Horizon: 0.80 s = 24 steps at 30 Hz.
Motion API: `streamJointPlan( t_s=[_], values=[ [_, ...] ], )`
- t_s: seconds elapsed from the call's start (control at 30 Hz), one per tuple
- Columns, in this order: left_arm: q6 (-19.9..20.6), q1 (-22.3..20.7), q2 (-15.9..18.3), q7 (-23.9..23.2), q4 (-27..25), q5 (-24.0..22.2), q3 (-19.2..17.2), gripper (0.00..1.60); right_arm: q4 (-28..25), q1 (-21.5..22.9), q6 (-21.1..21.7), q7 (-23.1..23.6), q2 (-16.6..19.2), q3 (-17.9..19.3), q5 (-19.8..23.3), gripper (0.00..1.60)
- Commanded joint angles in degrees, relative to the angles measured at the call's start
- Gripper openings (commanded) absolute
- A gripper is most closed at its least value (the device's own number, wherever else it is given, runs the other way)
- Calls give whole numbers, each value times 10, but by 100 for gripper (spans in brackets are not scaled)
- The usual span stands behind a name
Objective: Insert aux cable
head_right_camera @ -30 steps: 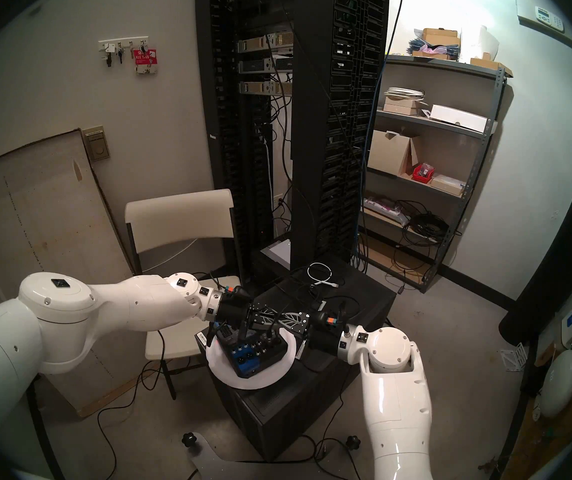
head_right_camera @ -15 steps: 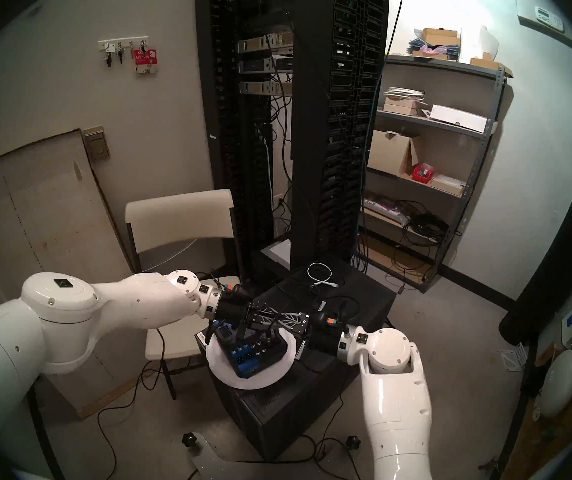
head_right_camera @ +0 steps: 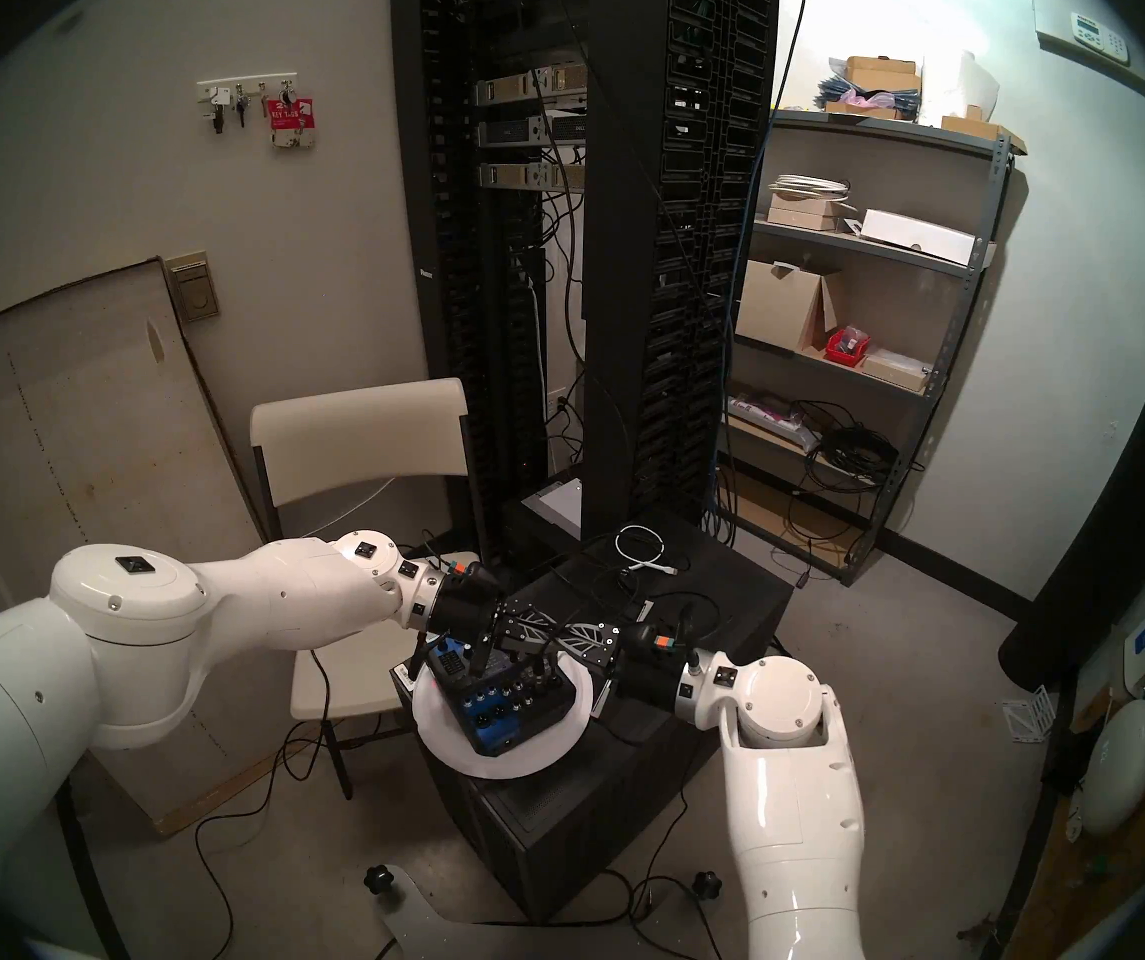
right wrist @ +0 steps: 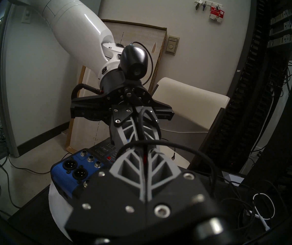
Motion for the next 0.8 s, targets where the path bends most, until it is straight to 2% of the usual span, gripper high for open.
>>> streamJointPlan(
  t_s=[0.0,0.13,0.2,0.23,0.53,0.77],
  values=[
    [8,-26,-12,-36,10,-19,-22,14,2,-1,2,1,3,2,-1,0],
    [15,-22,-11,-48,14,-27,-31,15,2,-2,1,0,3,1,-1,0],
    [21,-18,-10,-60,14,-35,-38,10,2,-2,1,-1,4,1,0,0],
    [21,-16,-9,-62,14,-37,-42,0,2,-2,2,-1,4,1,0,0],
    [41,-8,-7,-83,-1,-58,-67,0,3,-2,0,-2,5,0,2,0],
    [41,2,-10,-89,-8,-61,-77,0,3,0,-1,-3,7,1,4,0]
  ],
)
